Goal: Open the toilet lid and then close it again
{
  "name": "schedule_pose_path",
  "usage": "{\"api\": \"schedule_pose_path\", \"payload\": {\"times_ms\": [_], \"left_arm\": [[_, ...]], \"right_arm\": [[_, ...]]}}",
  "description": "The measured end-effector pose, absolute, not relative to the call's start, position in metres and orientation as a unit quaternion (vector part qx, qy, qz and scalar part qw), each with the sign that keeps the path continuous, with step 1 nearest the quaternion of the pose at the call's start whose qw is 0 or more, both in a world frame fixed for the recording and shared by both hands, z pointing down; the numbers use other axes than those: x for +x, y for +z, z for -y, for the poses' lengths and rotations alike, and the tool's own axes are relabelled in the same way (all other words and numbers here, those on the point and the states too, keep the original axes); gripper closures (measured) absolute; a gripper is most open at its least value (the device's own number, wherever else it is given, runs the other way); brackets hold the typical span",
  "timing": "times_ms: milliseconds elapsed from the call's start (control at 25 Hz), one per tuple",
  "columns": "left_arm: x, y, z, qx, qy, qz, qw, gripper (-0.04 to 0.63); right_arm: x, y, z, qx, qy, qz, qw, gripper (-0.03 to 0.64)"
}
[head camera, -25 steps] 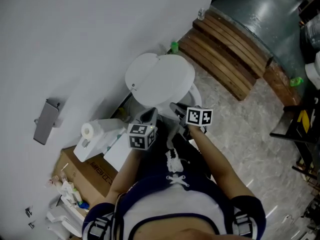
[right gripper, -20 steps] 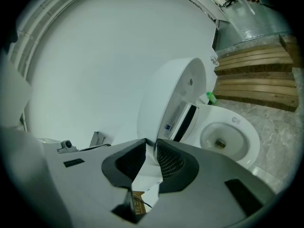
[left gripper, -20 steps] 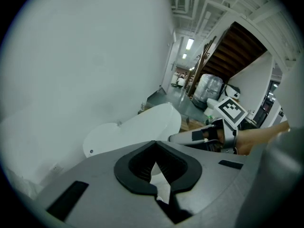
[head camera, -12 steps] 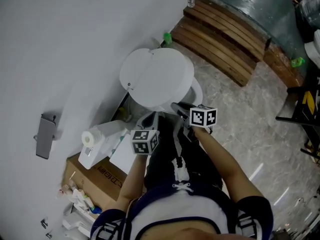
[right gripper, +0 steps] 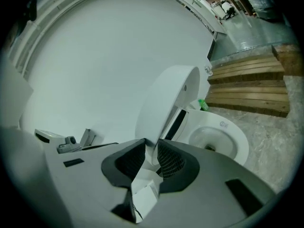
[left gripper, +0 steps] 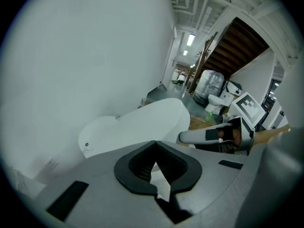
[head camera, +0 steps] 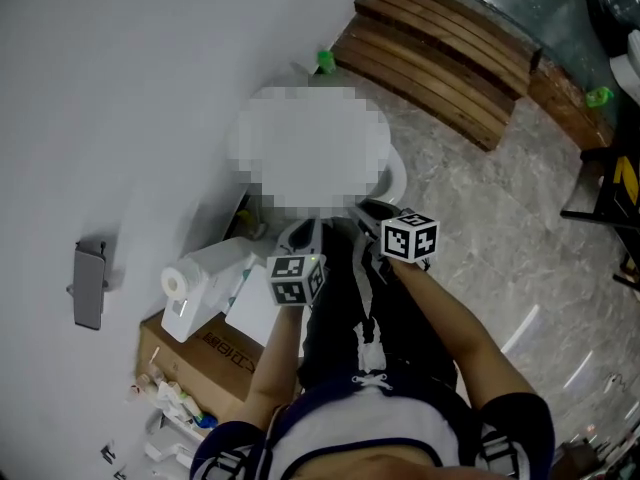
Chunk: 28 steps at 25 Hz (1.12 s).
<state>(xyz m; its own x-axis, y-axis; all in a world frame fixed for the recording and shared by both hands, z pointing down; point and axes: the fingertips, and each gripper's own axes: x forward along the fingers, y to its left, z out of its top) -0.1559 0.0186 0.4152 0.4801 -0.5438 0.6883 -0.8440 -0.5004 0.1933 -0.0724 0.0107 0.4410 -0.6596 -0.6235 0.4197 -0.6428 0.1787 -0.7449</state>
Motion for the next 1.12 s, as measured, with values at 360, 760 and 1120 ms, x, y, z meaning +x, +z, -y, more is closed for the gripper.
{"api": "schedule_pose_path", "payload": {"times_ms": [360,760,1120], "left_arm": [[-0.141,0.431,-0.020,0.824,0.308,0.410,0.243,0.589],[-0.122,0.462,-0.014,0.822,0.336,0.390,0.242,0.589],[-0.101,0.492,-0.018,0.824,0.361,0.370,0.232,0.589]], "right_arm": [[-0.064,0.461,-0.021,0.427,0.500,0.753,0.006,0.552],[-0.049,0.484,-0.032,0.457,0.501,0.734,-0.024,0.552],[-0.038,0.504,-0.043,0.468,0.500,0.727,-0.043,0.552]]}}
